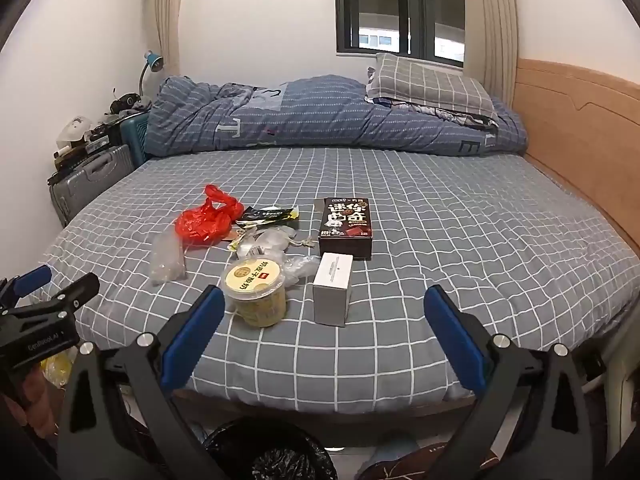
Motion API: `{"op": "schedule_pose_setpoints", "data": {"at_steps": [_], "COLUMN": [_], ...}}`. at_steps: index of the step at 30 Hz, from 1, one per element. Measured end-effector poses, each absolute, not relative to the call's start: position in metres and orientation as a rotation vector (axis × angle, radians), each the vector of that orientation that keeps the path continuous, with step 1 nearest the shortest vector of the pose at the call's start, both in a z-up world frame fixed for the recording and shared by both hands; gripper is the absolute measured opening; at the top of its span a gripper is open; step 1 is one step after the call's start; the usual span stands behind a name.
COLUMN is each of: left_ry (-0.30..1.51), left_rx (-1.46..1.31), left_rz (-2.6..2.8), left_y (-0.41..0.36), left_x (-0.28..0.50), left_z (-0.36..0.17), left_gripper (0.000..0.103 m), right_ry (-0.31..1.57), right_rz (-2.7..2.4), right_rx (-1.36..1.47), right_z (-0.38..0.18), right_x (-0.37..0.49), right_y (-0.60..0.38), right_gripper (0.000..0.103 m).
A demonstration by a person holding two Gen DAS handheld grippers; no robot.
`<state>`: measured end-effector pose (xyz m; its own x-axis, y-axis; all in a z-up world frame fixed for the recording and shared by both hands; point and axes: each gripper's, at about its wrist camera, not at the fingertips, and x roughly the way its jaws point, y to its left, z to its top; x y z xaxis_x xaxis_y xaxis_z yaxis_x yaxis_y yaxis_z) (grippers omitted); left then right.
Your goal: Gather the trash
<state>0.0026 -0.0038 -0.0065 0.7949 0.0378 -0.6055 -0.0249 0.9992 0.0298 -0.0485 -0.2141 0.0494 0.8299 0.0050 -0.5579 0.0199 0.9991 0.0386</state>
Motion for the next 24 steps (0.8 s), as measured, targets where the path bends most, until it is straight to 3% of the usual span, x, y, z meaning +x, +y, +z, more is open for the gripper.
{"op": "schedule_pose_setpoints", "data": {"at_steps": [24], "left_ry": [0.68], "left_rx": [0.02], "left_rz": [0.052], "left_y": [-0.0034], "left_x": [0.0017], "left_z": [-0.0118], "left_gripper": [0.098], "right_ry": [0.613], "right_rz": [0.003], "right_rx": [0.025], "right_z": [0.0451], "right_x": [-0.043], "right_y": [-0.2083], "right_gripper": [0.096]}}
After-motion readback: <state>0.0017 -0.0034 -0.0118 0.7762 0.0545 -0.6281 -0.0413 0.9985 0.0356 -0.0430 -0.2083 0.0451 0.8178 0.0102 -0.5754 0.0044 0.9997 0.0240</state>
